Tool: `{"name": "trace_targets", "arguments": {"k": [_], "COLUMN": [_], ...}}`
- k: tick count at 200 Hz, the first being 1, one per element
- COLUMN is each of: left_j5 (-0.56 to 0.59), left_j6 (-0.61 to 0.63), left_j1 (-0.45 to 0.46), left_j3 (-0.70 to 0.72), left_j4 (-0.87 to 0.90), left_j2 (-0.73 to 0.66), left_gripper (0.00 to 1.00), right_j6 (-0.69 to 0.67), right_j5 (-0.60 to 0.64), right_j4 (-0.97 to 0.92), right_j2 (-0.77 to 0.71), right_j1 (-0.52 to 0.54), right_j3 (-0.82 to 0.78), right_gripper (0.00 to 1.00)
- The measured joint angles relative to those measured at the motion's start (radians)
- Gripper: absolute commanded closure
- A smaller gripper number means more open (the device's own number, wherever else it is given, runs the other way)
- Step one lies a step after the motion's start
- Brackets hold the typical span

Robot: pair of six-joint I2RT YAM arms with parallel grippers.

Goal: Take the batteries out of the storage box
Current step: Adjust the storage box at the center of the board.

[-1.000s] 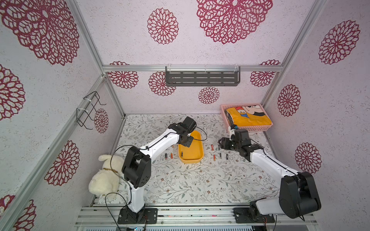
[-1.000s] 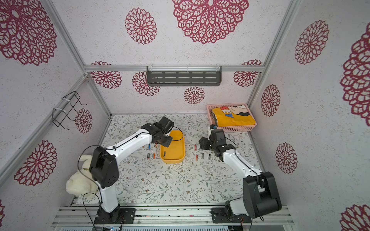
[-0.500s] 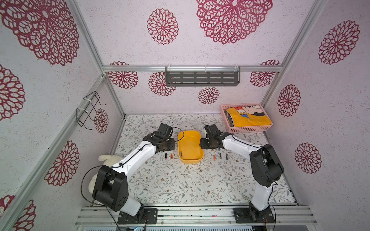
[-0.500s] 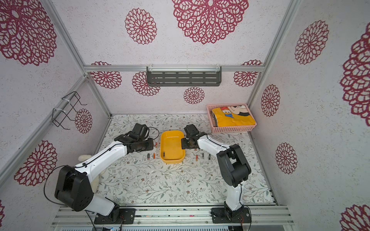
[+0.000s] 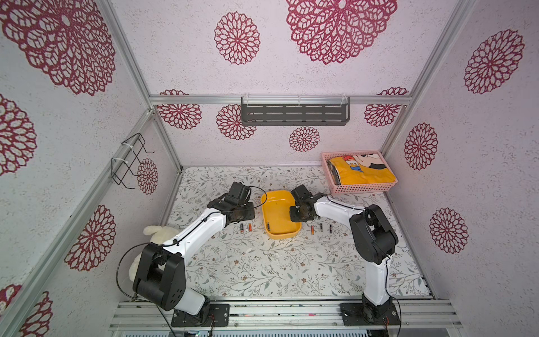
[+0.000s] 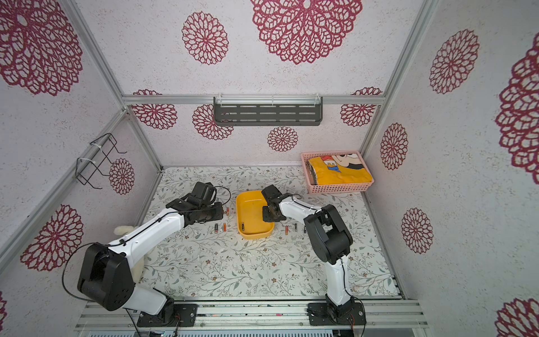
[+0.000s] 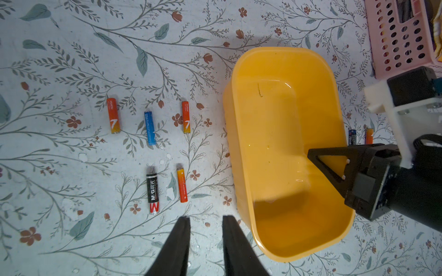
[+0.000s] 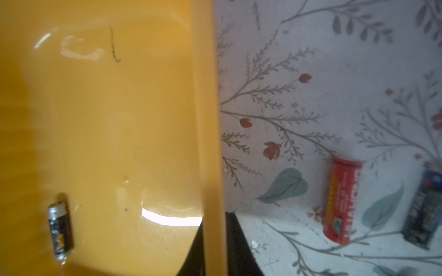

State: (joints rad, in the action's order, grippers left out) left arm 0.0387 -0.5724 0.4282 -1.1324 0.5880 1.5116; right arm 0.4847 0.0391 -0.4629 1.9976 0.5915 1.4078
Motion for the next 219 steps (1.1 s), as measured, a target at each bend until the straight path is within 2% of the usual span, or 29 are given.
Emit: {"name": "trace_targets", "arguments": {"k": [45,70,116,140,183,219], "left_j5": [-0.010,-0.028,-0.026,-0.011,0.016,0.023], "left_j6": [-0.008,-0.010,-0.003,0.008,0.027,0.037], "left_j1": [-0.008,-0.011,-0.013,-0.013,-0.023,-0.030], "left_j3": [-0.009,-0.036,-0.112,-0.112,-0.118,-0.134], "left_j4": [0.002,0.016,0.087,0.103,0.141,0.154], "left_j2": [0.002,0.007,0.018,0.018,0.018,0.020], "left_gripper": [0.74,0.74,0.74,0.74,0.74,0.74], "right_j6": [0.051,0.066,0.061,0.049,0.048,0.049], "right_j5": [0.009,-0.003,-0.122,-0.151,-0.172,-0.183], "right_j4": [-0.037,-0.116,-0.405,-0.479,-0.505,-0.481], "right_j2": [0.000,0.001,0.022,0.027,0.122,0.126], "right_j1": [-0.004,-0.003,-0.002,0.002,0.003,0.002], "right_j3": [0.015,0.070,0.318,0.357,0.353,0.354], "right_gripper": [1.00,1.00,1.00,1.00,1.00,1.00]}}
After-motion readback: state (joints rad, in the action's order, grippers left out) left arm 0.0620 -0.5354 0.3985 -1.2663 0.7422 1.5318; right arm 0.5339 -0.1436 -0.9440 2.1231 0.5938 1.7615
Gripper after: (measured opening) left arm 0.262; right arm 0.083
